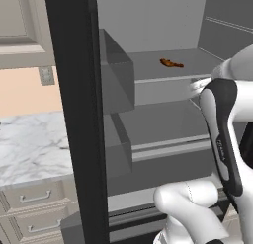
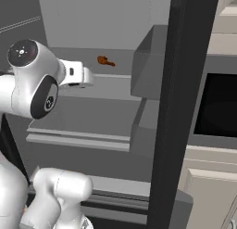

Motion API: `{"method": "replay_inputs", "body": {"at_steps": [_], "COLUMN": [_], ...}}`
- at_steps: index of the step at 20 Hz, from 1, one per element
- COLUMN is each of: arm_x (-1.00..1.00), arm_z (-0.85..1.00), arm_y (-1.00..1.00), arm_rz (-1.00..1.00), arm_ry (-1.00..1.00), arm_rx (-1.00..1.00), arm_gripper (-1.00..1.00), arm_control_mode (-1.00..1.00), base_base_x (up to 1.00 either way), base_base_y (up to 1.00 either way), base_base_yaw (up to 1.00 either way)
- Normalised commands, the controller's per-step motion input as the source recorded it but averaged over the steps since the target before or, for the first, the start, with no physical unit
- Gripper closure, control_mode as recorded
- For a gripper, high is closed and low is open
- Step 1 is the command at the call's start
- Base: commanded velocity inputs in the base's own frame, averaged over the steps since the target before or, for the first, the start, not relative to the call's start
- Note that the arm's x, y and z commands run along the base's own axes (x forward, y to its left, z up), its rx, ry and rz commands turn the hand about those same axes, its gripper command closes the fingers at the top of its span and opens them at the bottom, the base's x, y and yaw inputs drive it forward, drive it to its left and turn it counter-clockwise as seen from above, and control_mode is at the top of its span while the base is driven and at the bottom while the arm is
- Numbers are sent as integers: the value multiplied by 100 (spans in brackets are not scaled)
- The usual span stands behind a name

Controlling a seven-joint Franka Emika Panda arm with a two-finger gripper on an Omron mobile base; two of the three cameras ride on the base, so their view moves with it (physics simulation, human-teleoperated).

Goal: Place one bell pepper and one chicken drumstick in each tupperware on the nearby counter, to pack two identical lunches.

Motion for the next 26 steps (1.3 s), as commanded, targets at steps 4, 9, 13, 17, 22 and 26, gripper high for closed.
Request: {"method": "replay_inputs", "body": {"at_steps": [4,9,13,17,22,26], "arm_x": [36,45,50,56,46,39], "arm_z": [27,2,0,0,4,0], "arm_y": [0,0,0,0,-7,-17], "arm_rz": [0,0,0,0,0,0], "arm_ry": [-7,-9,-4,0,0,0], "arm_rx": [2,1,0,0,0,0], "arm_gripper": [-100,-100,-100,-100,-100,-100], "arm_control_mode": [-100,-100,-100,-100,-100,-100], "base_base_x": [0,0,0,0,0,0], "base_base_y": [0,0,0,0,0,0], "base_base_yaw": [0,0,0,0,0,0]}}
